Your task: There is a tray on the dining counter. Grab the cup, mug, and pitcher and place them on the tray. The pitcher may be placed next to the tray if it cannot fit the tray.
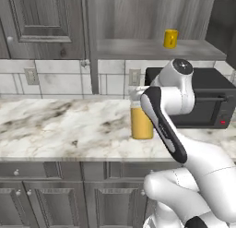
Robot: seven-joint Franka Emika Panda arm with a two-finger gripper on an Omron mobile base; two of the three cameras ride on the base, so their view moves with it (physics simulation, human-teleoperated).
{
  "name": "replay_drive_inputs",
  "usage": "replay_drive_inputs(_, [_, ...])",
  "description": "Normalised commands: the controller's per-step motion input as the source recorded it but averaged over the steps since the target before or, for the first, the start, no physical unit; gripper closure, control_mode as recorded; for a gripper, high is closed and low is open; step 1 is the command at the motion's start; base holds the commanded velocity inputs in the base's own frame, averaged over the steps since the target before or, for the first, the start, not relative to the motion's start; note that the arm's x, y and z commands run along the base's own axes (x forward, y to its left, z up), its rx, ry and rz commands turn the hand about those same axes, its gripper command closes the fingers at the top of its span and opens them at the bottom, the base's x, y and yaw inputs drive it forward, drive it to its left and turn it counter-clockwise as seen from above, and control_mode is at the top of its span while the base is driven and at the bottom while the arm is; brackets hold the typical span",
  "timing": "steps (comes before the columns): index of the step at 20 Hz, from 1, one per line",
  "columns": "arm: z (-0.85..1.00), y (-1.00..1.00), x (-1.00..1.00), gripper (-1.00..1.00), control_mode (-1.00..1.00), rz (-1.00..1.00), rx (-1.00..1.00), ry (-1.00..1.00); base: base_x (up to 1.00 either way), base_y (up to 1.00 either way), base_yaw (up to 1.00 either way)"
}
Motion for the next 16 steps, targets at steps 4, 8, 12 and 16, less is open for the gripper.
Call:
replay_drive_inputs(4, [0.00, 0.00, 0.00, 1.00, 1.00, 0.00, 0.00, 0.00, -1.00, -0.49, 0.00])
replay_drive_inputs(8, [0.00, 0.00, 0.00, 1.00, 1.00, 0.00, 0.00, 0.00, -1.00, -0.06, 0.08])
replay_drive_inputs(12, [0.00, 0.00, 0.00, 1.00, 1.00, 0.00, 0.00, 0.00, -1.00, 0.69, 0.36])
replay_drive_inputs(16, [0.00, 0.00, 0.00, 1.00, 1.00, 0.00, 0.00, 0.00, -0.95, 1.00, 0.52])
